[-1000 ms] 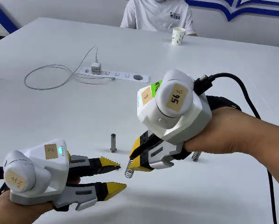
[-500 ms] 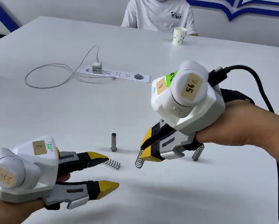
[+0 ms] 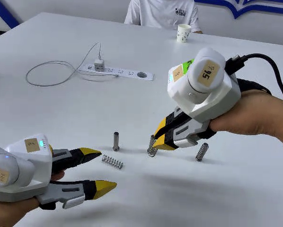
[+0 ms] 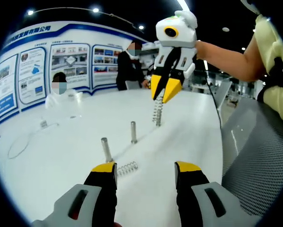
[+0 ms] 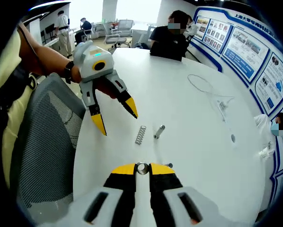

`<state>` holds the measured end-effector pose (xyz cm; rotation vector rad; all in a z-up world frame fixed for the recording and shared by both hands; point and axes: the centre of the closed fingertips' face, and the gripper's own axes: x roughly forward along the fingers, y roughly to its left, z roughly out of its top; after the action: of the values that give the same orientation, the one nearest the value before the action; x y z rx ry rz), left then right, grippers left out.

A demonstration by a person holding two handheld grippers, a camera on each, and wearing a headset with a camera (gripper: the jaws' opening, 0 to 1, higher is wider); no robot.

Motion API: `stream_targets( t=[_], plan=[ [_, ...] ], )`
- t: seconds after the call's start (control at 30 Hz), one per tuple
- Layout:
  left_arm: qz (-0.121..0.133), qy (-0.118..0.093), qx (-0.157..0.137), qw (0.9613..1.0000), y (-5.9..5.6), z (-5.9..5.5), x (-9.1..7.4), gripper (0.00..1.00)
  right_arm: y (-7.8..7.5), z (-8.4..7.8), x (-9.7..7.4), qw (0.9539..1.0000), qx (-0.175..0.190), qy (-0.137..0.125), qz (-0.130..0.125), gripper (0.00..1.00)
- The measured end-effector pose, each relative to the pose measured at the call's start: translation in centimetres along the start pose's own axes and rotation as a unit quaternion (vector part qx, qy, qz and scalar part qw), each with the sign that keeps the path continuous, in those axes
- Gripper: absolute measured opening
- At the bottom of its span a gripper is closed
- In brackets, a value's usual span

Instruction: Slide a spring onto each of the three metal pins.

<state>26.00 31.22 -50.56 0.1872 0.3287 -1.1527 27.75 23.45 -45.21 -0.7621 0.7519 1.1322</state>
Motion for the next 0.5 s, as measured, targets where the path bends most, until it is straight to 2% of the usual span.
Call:
stream_targets(
  t=[0.3,0.5],
  plan=[
    [0.003,0.0,-0.005,1.0,0.2,-0.3,0.0,0.51,-1.4,-0.5,0.3,0.9999,0.007,0.01,-0.009,0.11],
    [0.004,0.001,-0.007,1.0,0.3,-0.4,0.0,0.52,-2.5,-0.7,0.3,0.9995,0.016,0.014,-0.024,0.11]
  ],
)
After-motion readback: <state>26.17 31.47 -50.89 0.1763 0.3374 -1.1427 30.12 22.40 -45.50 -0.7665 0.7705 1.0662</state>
